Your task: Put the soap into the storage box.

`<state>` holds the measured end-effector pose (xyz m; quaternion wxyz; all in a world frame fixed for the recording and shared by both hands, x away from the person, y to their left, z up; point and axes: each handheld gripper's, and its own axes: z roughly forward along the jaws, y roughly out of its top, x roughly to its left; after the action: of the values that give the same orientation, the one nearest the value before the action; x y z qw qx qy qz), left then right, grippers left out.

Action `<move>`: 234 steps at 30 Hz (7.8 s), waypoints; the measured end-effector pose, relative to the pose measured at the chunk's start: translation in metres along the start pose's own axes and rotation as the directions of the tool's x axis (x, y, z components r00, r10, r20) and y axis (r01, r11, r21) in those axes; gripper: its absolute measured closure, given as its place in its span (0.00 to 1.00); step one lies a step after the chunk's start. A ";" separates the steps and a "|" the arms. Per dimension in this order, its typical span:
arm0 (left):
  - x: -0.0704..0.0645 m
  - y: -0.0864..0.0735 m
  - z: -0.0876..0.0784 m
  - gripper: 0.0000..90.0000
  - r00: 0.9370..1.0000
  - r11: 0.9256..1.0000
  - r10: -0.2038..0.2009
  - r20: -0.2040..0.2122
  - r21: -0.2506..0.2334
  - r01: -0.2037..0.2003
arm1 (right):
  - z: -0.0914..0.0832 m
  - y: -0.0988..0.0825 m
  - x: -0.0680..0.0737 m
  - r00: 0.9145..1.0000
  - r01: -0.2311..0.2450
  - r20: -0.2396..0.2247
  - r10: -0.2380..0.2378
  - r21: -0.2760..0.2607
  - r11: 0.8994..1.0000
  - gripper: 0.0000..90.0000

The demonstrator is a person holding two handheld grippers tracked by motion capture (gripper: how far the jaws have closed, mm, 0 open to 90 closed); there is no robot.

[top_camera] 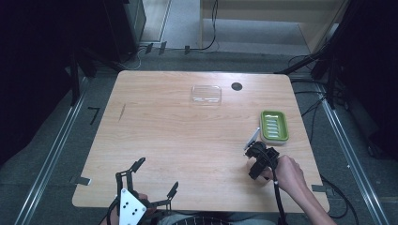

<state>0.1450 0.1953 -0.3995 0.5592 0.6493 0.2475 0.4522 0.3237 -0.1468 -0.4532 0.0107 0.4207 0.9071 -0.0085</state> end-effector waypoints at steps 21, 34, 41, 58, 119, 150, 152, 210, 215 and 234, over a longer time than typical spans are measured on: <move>0.000 0.000 0.000 0.00 1.000 1.000 0.003 0.001 0.001 -0.003 | 0.000 -0.009 -0.024 0.998 -0.055 0.003 0.055 0.013 0.998 0.37; 0.000 0.000 0.000 0.00 1.000 1.000 0.004 0.001 0.004 -0.004 | -0.001 -0.014 -0.041 0.996 -0.088 0.009 0.088 0.016 0.996 0.37; 0.000 0.000 0.000 0.00 1.000 1.000 0.006 0.002 0.003 -0.006 | -0.002 -0.017 -0.048 0.994 -0.111 0.011 0.110 0.008 0.994 0.37; 0.000 0.000 0.000 0.00 1.000 1.000 0.002 -0.001 0.003 -0.002 | -0.006 -0.022 -0.064 0.988 -0.155 0.019 0.155 -0.011 0.988 0.37; 0.000 0.000 0.001 0.00 1.000 1.000 0.007 0.002 0.006 -0.007 | -0.035 -0.007 -0.091 0.978 -0.200 0.036 0.206 -0.136 0.970 0.37; 0.000 0.000 0.001 0.00 1.000 1.000 0.003 -0.003 0.008 -0.003 | -0.048 0.010 -0.111 0.969 -0.238 0.019 0.248 -0.218 0.946 0.37; 0.000 0.000 0.001 0.00 1.000 1.000 0.002 -0.004 0.008 -0.002 | -0.048 0.011 -0.112 0.966 -0.249 0.015 0.259 -0.223 0.942 0.37; 0.001 -0.001 0.001 0.00 1.000 1.000 -0.001 -0.007 0.008 0.001 | -0.017 0.039 -0.152 0.880 -0.468 -0.079 0.469 -0.316 0.825 0.37; 0.001 -0.001 0.001 0.00 1.000 1.000 -0.002 -0.008 0.007 0.002 | -0.013 0.041 -0.154 0.874 -0.479 -0.090 0.477 -0.318 0.818 0.37; 0.001 -0.001 0.000 0.00 1.000 1.000 -0.007 -0.012 0.006 0.007 | 0.000 0.044 -0.156 0.861 -0.502 -0.088 0.502 -0.315 0.806 0.37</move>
<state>0.1459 0.1965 -0.3998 0.5574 0.6473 0.2547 0.4533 0.4582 -0.2372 -0.4490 0.0820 0.6374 0.7523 0.1450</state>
